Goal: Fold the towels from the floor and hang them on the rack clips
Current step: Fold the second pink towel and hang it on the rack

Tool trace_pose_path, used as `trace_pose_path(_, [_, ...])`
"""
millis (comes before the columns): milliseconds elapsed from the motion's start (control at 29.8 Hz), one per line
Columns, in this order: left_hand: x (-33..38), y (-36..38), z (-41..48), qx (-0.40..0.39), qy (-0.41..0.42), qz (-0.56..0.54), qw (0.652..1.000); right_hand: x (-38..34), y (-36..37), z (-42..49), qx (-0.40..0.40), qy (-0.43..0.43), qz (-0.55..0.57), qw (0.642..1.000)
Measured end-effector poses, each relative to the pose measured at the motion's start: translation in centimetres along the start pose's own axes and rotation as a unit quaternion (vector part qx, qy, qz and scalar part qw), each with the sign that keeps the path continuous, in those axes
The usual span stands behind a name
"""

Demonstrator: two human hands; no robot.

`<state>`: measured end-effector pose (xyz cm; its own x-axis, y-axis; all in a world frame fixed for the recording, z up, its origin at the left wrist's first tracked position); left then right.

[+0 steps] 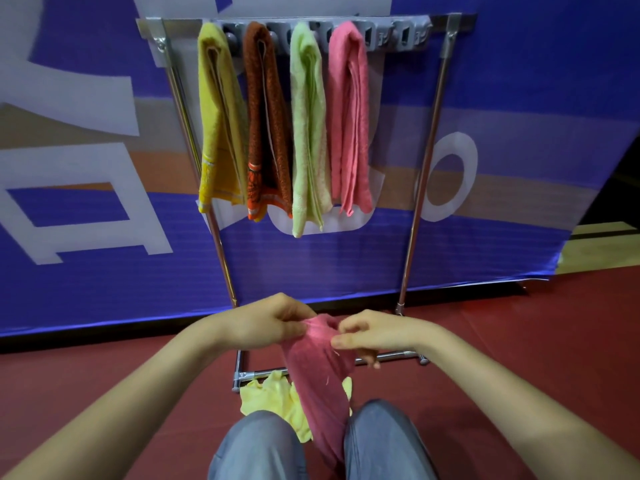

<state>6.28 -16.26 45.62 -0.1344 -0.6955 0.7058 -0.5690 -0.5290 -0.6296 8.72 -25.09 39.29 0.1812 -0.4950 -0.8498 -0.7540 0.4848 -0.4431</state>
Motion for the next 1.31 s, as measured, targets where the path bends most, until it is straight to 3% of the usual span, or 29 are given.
trace_pose_path(134, [-0.8,-1.5,-0.6,0.039,-0.03,0.12,0.992,2.0,-1.5,-0.7,0.005,0.014,-0.078,0.997])
trace_pose_path(235, [-1.7,-1.7,-1.0,0.067,-0.064,0.267,0.959,1.7,-3.0,-1.2,0.057,-0.003,-0.171,0.984])
trace_pose_path(336, [-1.8,-2.3,-1.2,0.117,-0.097,0.433,0.888,-1.2,-5.1,-2.2,0.155,-0.043,-0.363,0.918])
trace_pose_path(436, [-1.4,-3.4,-1.3,0.168,-0.094,0.497,0.846,-5.0,-5.4,-3.8,0.194,-0.133,-0.442,0.866])
trace_pose_path(537, [-1.0,-4.8,-1.7,0.209,-0.097,0.488,0.842,-7.5,-4.8,-4.9,0.178,-0.203,-0.426,0.864])
trace_pose_path(671, [0.1,-5.8,-1.5,0.231,-0.087,0.493,0.834,-5.9,-3.8,-4.0,0.071,-0.11,-0.463,0.877])
trace_pose_path(772, [0.4,-5.3,-1.2,0.207,-0.074,0.498,0.839,-5.3,-4.6,-4.2,0.068,-0.08,-0.495,0.862])
trace_pose_path(906, [-0.6,-4.9,-1.5,0.163,-0.069,0.479,0.86,-6.5,-6.3,-6.0,0.17,-0.114,-0.538,0.818])
trace_pose_path(974, [-0.4,-4.8,-1.7,0.164,-0.054,0.468,0.866,-7.7,-6.4,-7.2,0.245,-0.184,-0.569,0.763])
trace_pose_path(1041, [0.0,-4.9,-1.8,0.168,-0.045,0.459,0.871,-8.3,-6.4,-8.2,0.295,-0.234,-0.569,0.731])
trace_pose_path(1108, [0.3,-5.1,-2.0,0.173,-0.041,0.44,0.88,-8.2,-6.5,-8.4,0.314,-0.251,-0.547,0.734])
trace_pose_path(1208, [0.5,-5.6,-2.2,0.183,-0.028,0.39,0.902,-8.3,-7.5,-8.7,0.347,-0.233,-0.48,0.771])
trace_pose_path(1309, [0.9,-6.0,-2.5,0.203,0.009,0.294,0.934,-6.6,-9.6,-8.5,0.356,-0.17,-0.275,0.877])
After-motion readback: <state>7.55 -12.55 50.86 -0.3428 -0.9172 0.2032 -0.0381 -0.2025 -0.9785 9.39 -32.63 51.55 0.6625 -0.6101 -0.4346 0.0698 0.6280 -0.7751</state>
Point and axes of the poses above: each hand's wrist, its own z-axis towards the middle knuckle, its own y-axis out of the palm, x = y × z, the point moved 9 cm from there along z, towards the middle knuckle, and after that the axes turned 4 degrees about -y, right-handed, at the moved point
